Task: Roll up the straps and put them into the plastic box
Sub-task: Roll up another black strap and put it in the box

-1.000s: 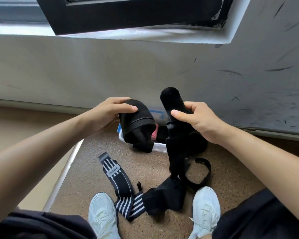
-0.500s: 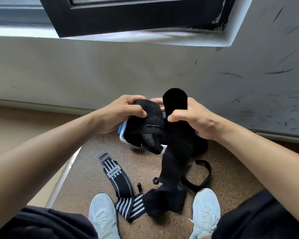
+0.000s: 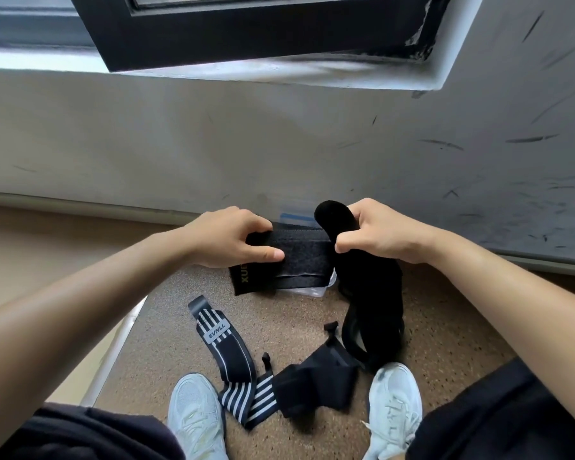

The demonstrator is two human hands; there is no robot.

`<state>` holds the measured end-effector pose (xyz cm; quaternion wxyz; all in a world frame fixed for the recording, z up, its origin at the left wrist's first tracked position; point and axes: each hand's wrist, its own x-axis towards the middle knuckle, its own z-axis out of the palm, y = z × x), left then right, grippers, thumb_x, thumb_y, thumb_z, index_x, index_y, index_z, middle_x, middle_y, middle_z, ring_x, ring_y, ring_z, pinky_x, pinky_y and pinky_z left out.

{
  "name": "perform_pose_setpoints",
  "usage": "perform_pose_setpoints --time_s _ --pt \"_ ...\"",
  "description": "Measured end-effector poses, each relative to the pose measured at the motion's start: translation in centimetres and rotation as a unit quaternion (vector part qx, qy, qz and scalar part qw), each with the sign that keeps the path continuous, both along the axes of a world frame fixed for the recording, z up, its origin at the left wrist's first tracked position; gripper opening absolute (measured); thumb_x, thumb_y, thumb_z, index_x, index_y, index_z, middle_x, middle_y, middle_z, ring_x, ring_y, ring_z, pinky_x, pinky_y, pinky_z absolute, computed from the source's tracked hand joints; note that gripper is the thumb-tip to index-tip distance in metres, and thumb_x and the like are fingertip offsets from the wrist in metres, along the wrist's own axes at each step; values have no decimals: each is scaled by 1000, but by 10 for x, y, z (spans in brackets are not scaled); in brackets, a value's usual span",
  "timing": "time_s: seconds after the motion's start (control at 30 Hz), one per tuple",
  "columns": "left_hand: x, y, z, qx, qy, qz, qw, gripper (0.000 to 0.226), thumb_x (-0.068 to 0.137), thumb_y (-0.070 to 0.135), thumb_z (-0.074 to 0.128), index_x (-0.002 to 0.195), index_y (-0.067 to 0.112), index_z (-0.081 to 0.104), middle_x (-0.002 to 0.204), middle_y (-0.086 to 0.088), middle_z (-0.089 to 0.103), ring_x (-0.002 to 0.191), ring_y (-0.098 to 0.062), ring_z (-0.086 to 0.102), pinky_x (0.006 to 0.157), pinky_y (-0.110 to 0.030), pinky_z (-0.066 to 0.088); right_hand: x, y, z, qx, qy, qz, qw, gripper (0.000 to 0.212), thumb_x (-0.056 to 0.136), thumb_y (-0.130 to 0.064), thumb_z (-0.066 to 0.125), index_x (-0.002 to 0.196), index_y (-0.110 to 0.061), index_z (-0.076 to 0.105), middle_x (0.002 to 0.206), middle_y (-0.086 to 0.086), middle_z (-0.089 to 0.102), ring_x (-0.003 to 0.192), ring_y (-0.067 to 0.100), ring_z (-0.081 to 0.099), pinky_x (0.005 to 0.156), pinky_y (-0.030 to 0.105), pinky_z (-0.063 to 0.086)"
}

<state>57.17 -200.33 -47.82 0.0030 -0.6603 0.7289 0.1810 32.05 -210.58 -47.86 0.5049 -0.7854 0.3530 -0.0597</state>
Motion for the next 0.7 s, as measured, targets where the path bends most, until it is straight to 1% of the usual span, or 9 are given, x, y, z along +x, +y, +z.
perform_pose_setpoints --time_s 0.07,0.1,0.2,0.3,0.37,0.43,0.5,0.6,0.7 --pt "1 3 -1 -53 -100 -4 994 57 88 79 44 78 23 48 71 5 57 72 -17 55 63 -34 41 -3 -4 0 -18 15 -11 1000 33 82 0 64 63 -15 41 60 0 40 55 15 42 56 28 31" --pt "3 5 -2 -72 -104 3 992 58 89 78 43 77 21 46 70 3 57 72 -21 54 62 -34 41 -5 -7 0 -25 18 -22 999 33 82 0 64 63 -15 42 58 -2 41 54 15 43 56 27 32" --pt "8 7 -4 -85 -12 26 996 59 92 75 49 80 17 48 70 0 58 74 -23 57 67 -35 45 -9 -8 -1 -27 4 -43 999 35 83 -2 66 63 -15 40 58 -3 39 55 14 42 55 27 31" --pt "5 5 -6 -70 64 22 995 60 79 81 53 76 21 53 69 2 59 70 -19 58 62 -36 43 -5 -3 -2 -25 -6 -27 999 32 82 0 66 66 -12 41 60 -1 37 56 14 41 53 25 31" --pt "3 5 -6 -32 162 38 985 47 71 75 62 89 32 64 77 12 69 75 -11 67 70 -38 54 -3 2 1 -19 -16 -10 1000 32 82 3 64 66 -11 41 60 -1 38 54 13 41 50 23 32" --pt "2 5 -8 14 230 56 972 52 67 70 71 110 39 65 95 17 75 88 -5 72 85 -38 60 -2 5 3 -19 -27 5 999 29 82 5 62 66 -6 39 61 1 38 56 14 41 51 24 31" --pt "-1 5 -13 30 251 66 965 51 67 69 76 109 43 63 101 13 75 95 -9 72 91 -41 59 -1 7 6 -19 -32 17 999 24 81 5 61 70 1 40 64 4 39 59 16 41 54 27 30" --pt "-14 6 -15 34 314 75 946 41 73 55 84 100 32 64 102 5 74 97 -5 70 89 -28 51 2 10 7 -21 -40 38 998 18 80 5 60 74 6 43 66 5 40 61 16 41 58 30 29" --pt "-29 9 -8 42 381 67 921 27 88 20 81 109 12 67 103 1 75 92 1 69 85 -17 48 3 13 6 -22 -53 39 998 21 81 7 58 68 -4 45 64 1 39 59 13 39 54 29 27"
